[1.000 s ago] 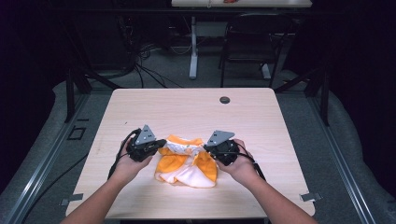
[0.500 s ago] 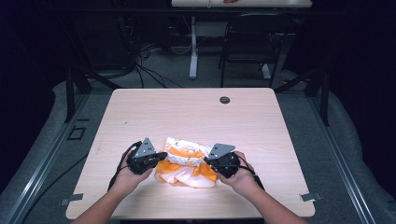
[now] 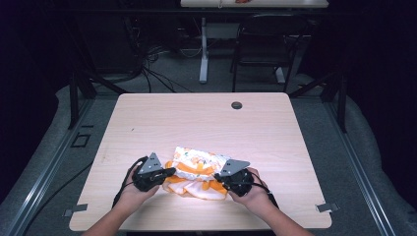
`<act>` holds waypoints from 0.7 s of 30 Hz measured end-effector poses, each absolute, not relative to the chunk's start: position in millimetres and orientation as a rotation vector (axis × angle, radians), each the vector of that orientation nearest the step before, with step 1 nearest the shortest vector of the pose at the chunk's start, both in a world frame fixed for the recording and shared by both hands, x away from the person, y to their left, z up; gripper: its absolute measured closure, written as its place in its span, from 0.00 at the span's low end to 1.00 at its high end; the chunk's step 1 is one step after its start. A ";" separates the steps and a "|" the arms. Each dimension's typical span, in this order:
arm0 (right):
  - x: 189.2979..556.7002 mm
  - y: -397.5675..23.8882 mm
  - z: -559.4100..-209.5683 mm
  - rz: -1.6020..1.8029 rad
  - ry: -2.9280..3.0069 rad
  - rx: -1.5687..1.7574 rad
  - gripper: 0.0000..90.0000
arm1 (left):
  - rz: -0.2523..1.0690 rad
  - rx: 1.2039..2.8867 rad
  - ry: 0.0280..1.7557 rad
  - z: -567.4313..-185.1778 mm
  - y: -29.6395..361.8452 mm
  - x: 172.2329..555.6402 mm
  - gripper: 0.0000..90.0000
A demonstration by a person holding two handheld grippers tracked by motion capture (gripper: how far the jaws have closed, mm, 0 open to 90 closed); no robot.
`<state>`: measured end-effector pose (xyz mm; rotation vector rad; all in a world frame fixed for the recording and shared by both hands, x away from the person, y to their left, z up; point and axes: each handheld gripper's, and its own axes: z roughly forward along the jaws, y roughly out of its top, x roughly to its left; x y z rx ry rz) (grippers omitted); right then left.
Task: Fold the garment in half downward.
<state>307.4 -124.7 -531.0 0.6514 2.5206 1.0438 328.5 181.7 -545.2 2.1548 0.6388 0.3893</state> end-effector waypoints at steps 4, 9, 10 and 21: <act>308.1 -125.4 -533.0 1.040 2.524 0.664 0.99 | 0.379 2.153 0.642 -545.5 181.4 327.4 0.99; 307.2 -125.9 -533.9 1.034 2.530 0.664 0.99 | 0.369 2.154 0.646 -547.1 181.1 325.5 0.99; 307.2 -126.6 -534.3 1.029 2.537 0.659 0.99 | 0.366 2.156 0.648 -547.4 181.1 324.8 0.99; 296.3 -128.9 -534.8 1.099 2.577 0.668 0.92 | 0.351 2.130 0.642 -543.0 188.8 315.1 0.89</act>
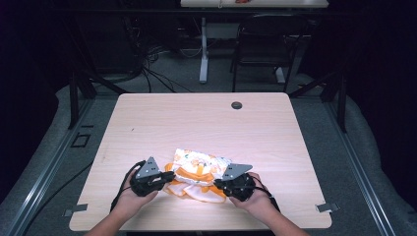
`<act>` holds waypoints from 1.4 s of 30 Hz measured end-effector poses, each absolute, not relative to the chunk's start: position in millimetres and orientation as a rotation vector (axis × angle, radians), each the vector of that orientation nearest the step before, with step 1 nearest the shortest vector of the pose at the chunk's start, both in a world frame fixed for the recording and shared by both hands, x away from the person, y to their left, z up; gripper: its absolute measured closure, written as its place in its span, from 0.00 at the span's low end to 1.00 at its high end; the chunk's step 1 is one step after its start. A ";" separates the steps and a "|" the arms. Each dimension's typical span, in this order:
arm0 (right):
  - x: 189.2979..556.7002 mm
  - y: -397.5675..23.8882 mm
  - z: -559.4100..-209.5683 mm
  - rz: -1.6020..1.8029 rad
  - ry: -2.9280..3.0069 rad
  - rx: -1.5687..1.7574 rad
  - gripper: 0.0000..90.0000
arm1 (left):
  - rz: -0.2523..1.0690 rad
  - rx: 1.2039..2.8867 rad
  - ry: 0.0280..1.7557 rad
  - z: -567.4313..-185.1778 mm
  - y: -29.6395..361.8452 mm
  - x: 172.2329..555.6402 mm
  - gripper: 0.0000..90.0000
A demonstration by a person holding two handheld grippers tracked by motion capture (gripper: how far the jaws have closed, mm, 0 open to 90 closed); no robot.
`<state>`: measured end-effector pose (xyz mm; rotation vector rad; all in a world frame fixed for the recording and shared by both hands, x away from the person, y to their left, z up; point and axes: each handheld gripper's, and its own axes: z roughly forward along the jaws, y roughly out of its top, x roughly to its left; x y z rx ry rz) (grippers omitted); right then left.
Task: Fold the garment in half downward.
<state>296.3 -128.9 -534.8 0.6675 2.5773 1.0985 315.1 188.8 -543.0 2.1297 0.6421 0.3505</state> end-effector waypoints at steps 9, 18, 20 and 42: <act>294.8 -133.4 -528.5 1.183 2.511 0.729 0.83 | 0.376 2.082 0.644 -527.7 195.7 317.8 0.79; 296.2 -136.4 -523.1 1.235 2.416 0.775 0.82 | 0.386 2.065 0.695 -519.6 188.6 331.1 0.75; 298.9 -136.6 -522.9 1.234 2.407 0.800 0.82 | 0.377 2.070 0.716 -521.4 186.6 335.6 0.74; 287.4 -120.6 -543.4 1.123 2.569 0.716 0.80 | 0.295 2.202 0.657 -549.4 182.3 322.4 0.66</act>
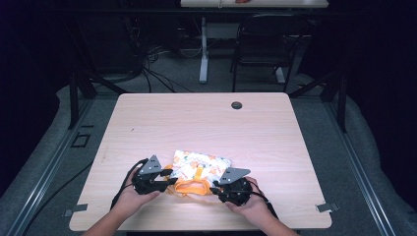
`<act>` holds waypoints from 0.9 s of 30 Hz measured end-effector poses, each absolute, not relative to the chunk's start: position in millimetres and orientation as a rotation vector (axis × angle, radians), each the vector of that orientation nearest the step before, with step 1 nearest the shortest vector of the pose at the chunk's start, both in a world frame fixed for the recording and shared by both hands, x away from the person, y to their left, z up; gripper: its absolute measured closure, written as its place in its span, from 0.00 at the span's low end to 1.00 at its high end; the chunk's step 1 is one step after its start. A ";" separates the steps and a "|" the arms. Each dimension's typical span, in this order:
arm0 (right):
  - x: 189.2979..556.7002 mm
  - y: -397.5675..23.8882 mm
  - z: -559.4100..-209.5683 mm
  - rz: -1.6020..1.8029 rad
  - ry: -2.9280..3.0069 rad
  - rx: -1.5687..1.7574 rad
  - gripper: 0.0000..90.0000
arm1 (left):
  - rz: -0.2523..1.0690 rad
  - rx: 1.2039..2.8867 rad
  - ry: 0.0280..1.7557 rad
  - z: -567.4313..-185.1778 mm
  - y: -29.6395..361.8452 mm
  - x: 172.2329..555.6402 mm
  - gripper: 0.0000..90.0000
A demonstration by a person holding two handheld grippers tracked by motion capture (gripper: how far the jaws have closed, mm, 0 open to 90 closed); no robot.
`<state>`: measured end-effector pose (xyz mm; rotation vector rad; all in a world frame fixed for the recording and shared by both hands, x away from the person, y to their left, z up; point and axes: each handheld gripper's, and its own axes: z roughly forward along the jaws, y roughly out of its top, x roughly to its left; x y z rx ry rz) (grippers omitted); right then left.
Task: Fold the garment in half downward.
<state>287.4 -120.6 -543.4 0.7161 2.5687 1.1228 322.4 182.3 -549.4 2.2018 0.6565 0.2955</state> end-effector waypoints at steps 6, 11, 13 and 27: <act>288.8 -120.4 -556.1 1.048 2.624 0.725 0.82 | 0.273 2.221 0.669 -560.2 183.1 321.1 0.66; 291.0 -121.9 -566.7 0.996 2.643 0.745 0.84 | 0.261 2.216 0.680 -565.7 179.5 320.8 0.65; 293.3 -124.3 -570.9 0.993 2.638 0.773 0.84 | 0.258 2.215 0.682 -566.3 177.6 320.8 0.65; 326.5 -141.3 -571.9 0.968 2.552 0.892 0.84 | 0.260 2.152 0.766 -569.1 156.8 338.6 0.65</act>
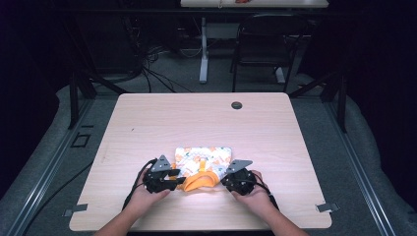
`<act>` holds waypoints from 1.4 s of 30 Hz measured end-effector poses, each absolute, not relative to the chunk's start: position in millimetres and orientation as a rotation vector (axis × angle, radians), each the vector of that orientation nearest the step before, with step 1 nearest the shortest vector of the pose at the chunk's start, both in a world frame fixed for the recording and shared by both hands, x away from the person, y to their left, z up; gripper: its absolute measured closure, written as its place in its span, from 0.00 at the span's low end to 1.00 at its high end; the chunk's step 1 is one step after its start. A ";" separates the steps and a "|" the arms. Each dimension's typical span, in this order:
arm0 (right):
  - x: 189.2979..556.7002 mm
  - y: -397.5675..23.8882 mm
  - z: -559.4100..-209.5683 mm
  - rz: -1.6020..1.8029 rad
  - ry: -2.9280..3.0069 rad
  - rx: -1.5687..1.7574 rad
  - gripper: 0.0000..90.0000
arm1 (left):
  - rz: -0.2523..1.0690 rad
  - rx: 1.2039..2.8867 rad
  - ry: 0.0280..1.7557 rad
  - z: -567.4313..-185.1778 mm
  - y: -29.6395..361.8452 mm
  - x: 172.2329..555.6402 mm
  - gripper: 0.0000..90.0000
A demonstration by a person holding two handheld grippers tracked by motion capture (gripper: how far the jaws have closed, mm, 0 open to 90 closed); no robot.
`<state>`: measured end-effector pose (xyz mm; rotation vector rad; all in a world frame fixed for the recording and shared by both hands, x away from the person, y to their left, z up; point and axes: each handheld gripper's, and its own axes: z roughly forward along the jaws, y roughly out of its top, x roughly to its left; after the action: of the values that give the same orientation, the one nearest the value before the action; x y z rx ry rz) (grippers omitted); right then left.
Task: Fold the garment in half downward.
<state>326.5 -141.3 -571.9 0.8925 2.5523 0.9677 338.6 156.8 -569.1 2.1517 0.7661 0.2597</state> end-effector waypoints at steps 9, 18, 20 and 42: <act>338.9 -150.2 -573.6 1.007 2.508 0.968 0.85 | 0.260 2.126 0.805 -568.1 147.7 350.0 0.65; 342.3 -153.4 -569.1 0.988 2.504 0.962 0.85 | 0.274 2.141 0.793 -565.4 143.0 350.0 0.65; 341.9 -153.0 -568.9 0.990 2.503 0.963 0.85 | 0.274 2.138 0.792 -564.6 143.2 349.1 0.65; 314.7 -176.6 -548.8 1.014 2.455 0.958 0.81 | 0.344 2.068 0.835 -546.9 188.0 327.3 0.63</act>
<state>314.7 -176.6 -548.8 0.9582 2.4551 1.0136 327.3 188.0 -546.9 2.0675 0.8345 0.3442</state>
